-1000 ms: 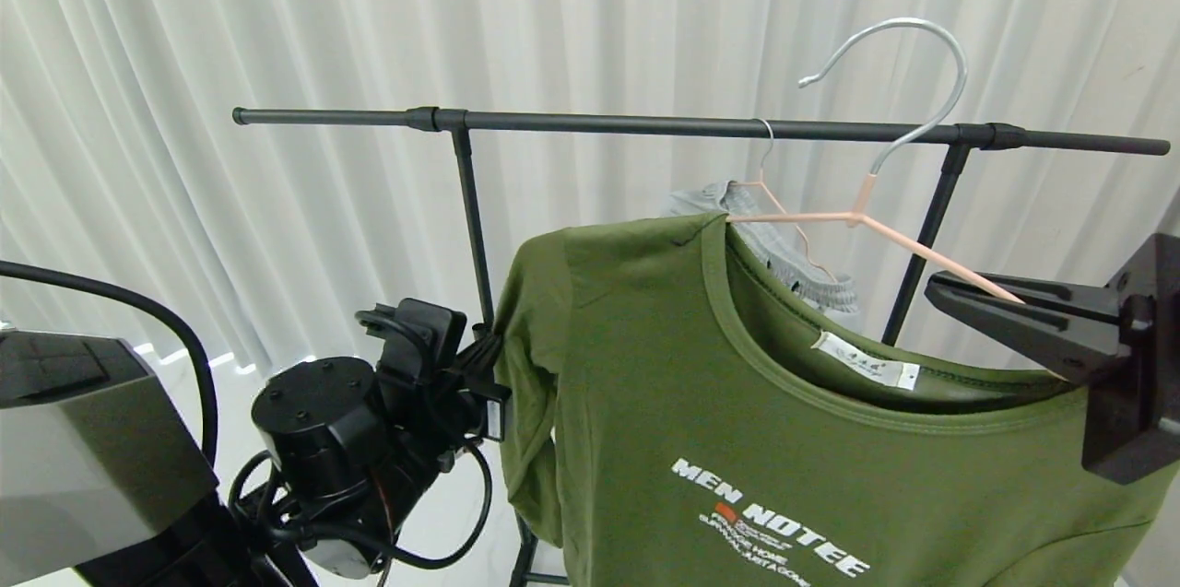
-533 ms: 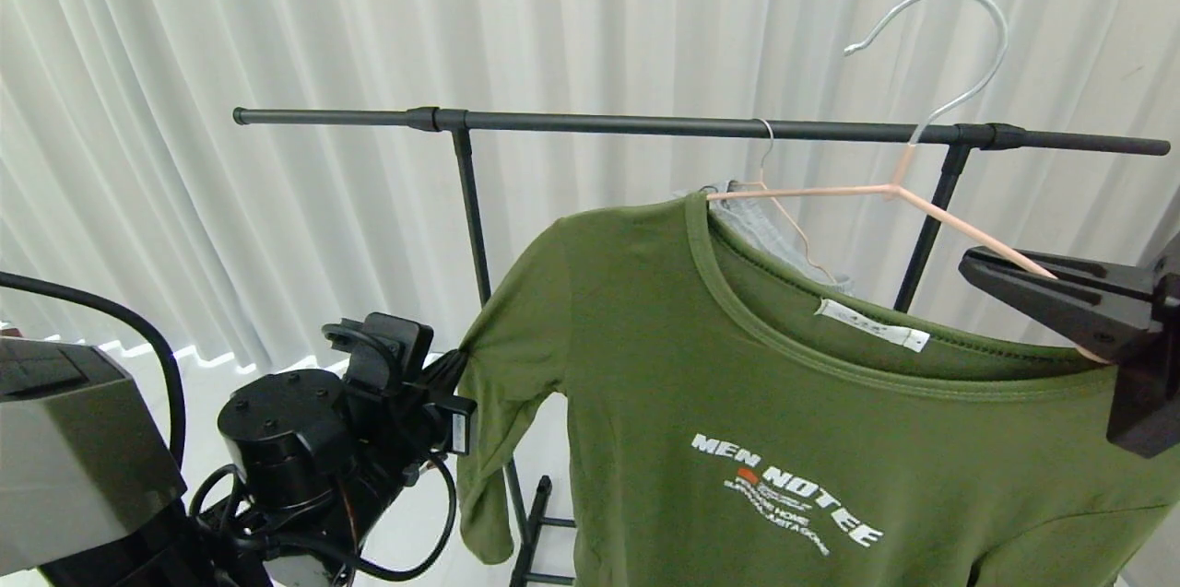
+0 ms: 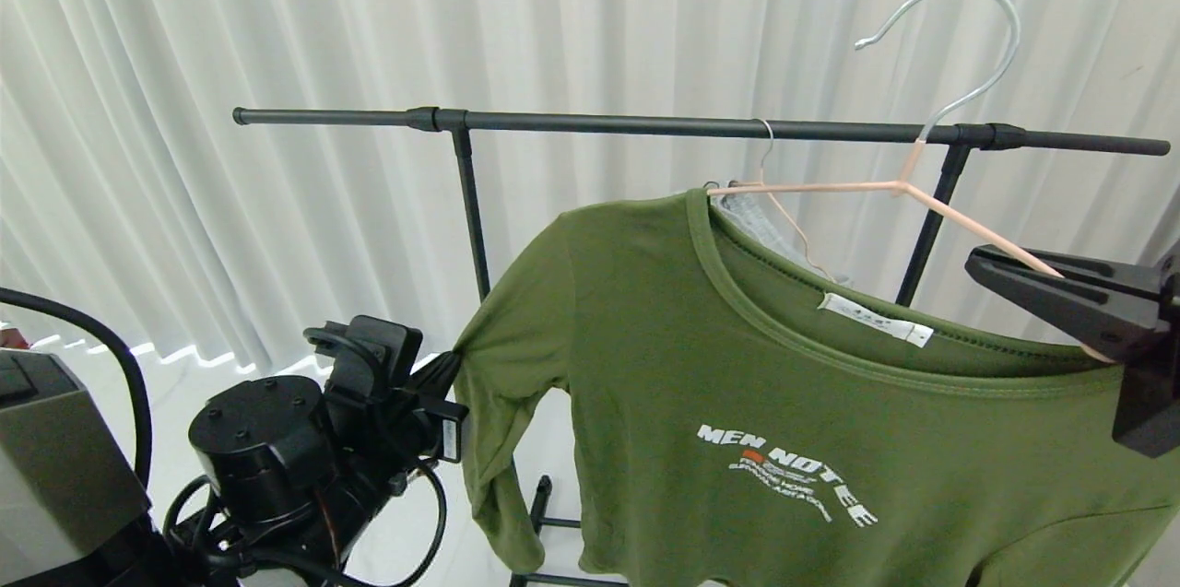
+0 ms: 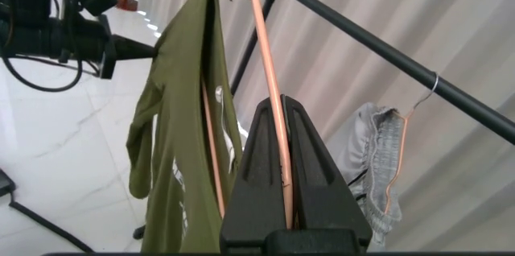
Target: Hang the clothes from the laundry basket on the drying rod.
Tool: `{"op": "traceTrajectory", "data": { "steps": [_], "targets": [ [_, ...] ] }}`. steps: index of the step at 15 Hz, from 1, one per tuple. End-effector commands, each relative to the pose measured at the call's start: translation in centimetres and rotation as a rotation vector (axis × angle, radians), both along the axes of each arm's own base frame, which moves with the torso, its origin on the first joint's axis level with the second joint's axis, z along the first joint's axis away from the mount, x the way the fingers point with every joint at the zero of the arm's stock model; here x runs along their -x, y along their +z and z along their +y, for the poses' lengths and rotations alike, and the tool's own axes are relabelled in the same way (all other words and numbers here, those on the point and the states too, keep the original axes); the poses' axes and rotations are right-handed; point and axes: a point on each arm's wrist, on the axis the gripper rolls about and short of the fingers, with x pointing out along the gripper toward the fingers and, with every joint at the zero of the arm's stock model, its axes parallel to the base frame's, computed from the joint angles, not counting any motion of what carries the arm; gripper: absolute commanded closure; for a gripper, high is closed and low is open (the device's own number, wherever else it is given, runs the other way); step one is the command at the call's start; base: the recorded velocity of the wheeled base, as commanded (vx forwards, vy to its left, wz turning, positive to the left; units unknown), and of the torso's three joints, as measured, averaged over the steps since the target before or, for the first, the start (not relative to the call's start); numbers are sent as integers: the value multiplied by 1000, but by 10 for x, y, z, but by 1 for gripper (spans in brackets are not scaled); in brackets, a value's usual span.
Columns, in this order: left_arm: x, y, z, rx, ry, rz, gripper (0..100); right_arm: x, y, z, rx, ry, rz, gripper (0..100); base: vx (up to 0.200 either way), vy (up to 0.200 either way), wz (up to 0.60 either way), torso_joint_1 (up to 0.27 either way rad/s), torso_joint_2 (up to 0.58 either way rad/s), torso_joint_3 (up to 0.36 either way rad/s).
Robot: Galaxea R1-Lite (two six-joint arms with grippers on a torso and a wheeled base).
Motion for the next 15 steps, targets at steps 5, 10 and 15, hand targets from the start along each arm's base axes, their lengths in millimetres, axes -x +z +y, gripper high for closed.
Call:
{"op": "traceTrajectory", "data": {
  "steps": [5,10,15],
  "targets": [
    [7,6,1,20,-7,-16,0,-4,-3,2,9,-10,19,100,0,0,0,0,0,0],
    [17,22,3,99,-2,-62,0,-17,-25,-2,59,-252,134,100,0,0,0,0,0,0],
    [28,4,6,87,178,18,0,-34,-41,-13,102,-378,248,100,0,0,0,0,0,0]
  ]
}}
